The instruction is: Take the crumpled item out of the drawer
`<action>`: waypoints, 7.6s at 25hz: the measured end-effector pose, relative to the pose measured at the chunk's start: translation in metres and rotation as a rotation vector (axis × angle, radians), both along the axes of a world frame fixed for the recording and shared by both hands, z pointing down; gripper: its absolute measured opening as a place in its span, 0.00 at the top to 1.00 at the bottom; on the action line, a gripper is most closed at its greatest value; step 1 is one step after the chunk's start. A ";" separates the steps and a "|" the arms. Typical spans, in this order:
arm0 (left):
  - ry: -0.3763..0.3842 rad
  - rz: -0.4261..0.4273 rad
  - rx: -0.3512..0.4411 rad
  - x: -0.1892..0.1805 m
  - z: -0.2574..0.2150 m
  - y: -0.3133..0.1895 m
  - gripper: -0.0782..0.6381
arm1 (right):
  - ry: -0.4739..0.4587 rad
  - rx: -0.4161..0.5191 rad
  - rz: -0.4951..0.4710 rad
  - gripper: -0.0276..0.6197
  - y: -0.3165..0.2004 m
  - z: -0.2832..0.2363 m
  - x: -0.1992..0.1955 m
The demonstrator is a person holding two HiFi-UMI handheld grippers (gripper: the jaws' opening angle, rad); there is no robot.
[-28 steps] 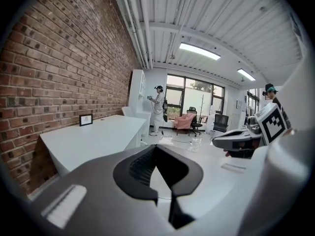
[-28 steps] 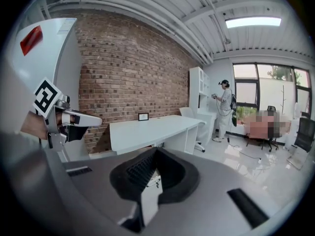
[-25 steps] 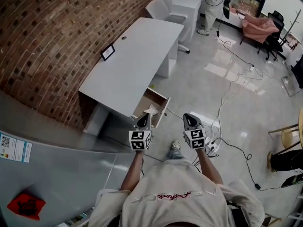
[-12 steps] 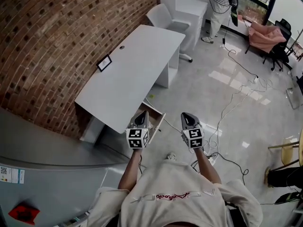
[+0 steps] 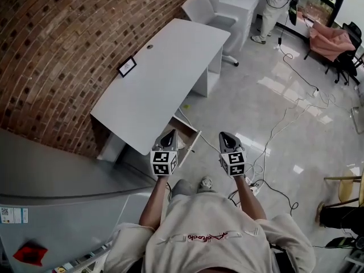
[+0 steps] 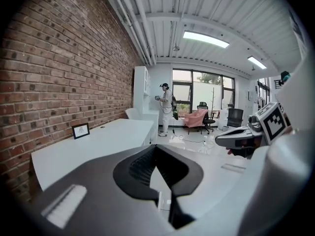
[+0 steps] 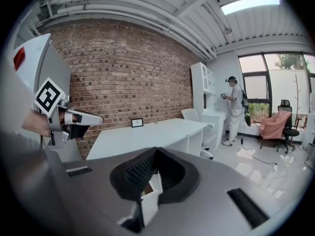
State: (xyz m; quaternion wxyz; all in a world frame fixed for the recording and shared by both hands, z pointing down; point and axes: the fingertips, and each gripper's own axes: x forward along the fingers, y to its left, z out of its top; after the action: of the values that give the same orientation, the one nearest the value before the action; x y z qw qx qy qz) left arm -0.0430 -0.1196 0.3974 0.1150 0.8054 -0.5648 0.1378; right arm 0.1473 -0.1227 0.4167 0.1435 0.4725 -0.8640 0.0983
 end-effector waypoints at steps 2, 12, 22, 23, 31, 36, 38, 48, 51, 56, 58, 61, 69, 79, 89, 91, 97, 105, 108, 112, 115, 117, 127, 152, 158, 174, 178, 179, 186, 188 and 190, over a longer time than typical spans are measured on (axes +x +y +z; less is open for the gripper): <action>-0.002 -0.005 -0.005 -0.005 0.002 -0.003 0.88 | 0.001 -0.006 -0.004 0.94 -0.001 0.003 -0.002; -0.002 0.008 -0.095 -0.029 0.045 -0.004 0.88 | 0.029 -0.065 -0.004 0.94 -0.011 0.037 -0.014; 0.020 0.080 -0.218 -0.049 0.121 -0.002 0.88 | 0.057 -0.148 0.000 0.94 -0.013 0.095 -0.056; 0.024 0.084 -0.231 -0.050 0.129 0.000 0.88 | 0.057 -0.158 0.001 0.94 -0.011 0.101 -0.059; 0.058 0.059 -0.309 -0.071 0.188 0.015 0.88 | 0.075 -0.246 -0.012 0.94 0.002 0.155 -0.085; 0.077 0.017 -0.361 -0.088 0.221 0.035 0.88 | 0.097 -0.297 -0.058 0.94 0.012 0.190 -0.101; 0.077 0.012 -0.376 -0.092 0.235 0.040 0.88 | 0.106 -0.312 -0.076 0.94 0.014 0.202 -0.108; 0.097 -0.035 -0.416 -0.095 0.298 0.061 0.88 | 0.106 -0.351 -0.157 0.94 0.031 0.260 -0.122; 0.103 -0.062 -0.418 -0.097 0.324 0.066 0.88 | 0.111 -0.350 -0.198 0.94 0.029 0.284 -0.130; 0.128 -0.106 -0.451 -0.099 0.363 0.086 0.88 | 0.124 -0.340 -0.265 0.94 0.027 0.312 -0.143; 0.138 -0.126 -0.458 -0.100 0.373 0.094 0.88 | 0.136 -0.326 -0.307 0.94 0.026 0.319 -0.152; 0.150 -0.153 -0.463 -0.103 0.386 0.104 0.88 | 0.175 -0.288 -0.386 0.94 0.021 0.329 -0.168; 0.183 -0.186 -0.454 -0.110 0.396 0.112 0.88 | 0.398 -0.125 -0.662 0.94 -0.006 0.342 -0.224; 0.214 -0.210 -0.442 -0.121 0.388 0.110 0.88 | 0.674 -0.012 -0.988 0.94 -0.019 0.378 -0.278; 0.232 -0.213 -0.468 -0.119 0.400 0.111 0.88 | 0.932 -0.033 -1.206 0.93 -0.040 0.441 -0.290; 0.234 -0.213 -0.469 -0.119 0.400 0.111 0.88 | 0.971 -0.034 -1.245 0.85 -0.042 0.449 -0.291; 0.237 -0.221 -0.475 -0.126 0.402 0.115 0.88 | 1.081 0.023 -1.296 0.81 -0.047 0.470 -0.299; 0.238 -0.233 -0.487 -0.133 0.407 0.114 0.88 | 1.098 0.019 -1.331 0.81 -0.049 0.492 -0.305; 0.237 -0.236 -0.492 -0.135 0.408 0.115 0.88 | 1.094 0.006 -1.335 0.81 -0.048 0.496 -0.306; 0.236 -0.239 -0.495 -0.137 0.406 0.115 0.88 | 1.075 -0.021 -1.344 0.81 -0.049 0.495 -0.307; 0.237 -0.238 -0.499 -0.135 0.406 0.116 0.88 | 1.058 -0.039 -1.360 0.83 -0.048 0.495 -0.305; 0.236 -0.235 -0.501 -0.135 0.407 0.116 0.88 | 1.055 -0.048 -1.369 0.85 -0.046 0.495 -0.304; 0.232 -0.222 -0.493 -0.132 0.404 0.115 0.88 | 1.047 -0.063 -1.334 0.93 -0.043 0.491 -0.301; 0.198 -0.140 -0.428 -0.093 0.382 0.105 0.88 | 0.649 0.001 -0.874 0.94 -0.045 0.366 -0.263; 0.178 -0.117 -0.414 -0.084 0.375 0.094 0.88 | 0.358 -0.109 -0.646 0.94 -0.045 0.333 -0.235; 0.146 -0.050 -0.360 -0.058 0.334 0.066 0.88 | 0.002 -0.210 -0.183 0.94 -0.035 0.282 -0.139; 0.149 -0.035 -0.336 -0.052 0.306 0.059 0.88 | -0.017 -0.222 -0.133 0.94 -0.023 0.259 -0.121; 0.148 -0.034 -0.325 -0.053 0.300 0.054 0.88 | -0.020 -0.217 -0.122 0.94 -0.023 0.253 -0.118; 0.130 -0.005 -0.254 -0.052 0.252 0.022 0.88 | -0.021 -0.160 -0.090 0.94 -0.029 0.203 -0.104; 0.127 0.006 -0.232 -0.051 0.239 0.010 0.88 | -0.018 -0.129 -0.085 0.94 -0.038 0.186 -0.102; 0.126 0.016 -0.223 -0.048 0.222 0.007 0.88 | -0.017 -0.115 -0.076 0.94 -0.041 0.167 -0.099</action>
State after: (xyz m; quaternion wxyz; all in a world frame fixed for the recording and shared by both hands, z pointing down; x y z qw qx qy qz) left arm -0.0906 -0.1127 0.6197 0.2379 0.7992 -0.5312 0.1500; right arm 0.0480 -0.1635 0.5835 0.1668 0.4294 -0.8754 0.1464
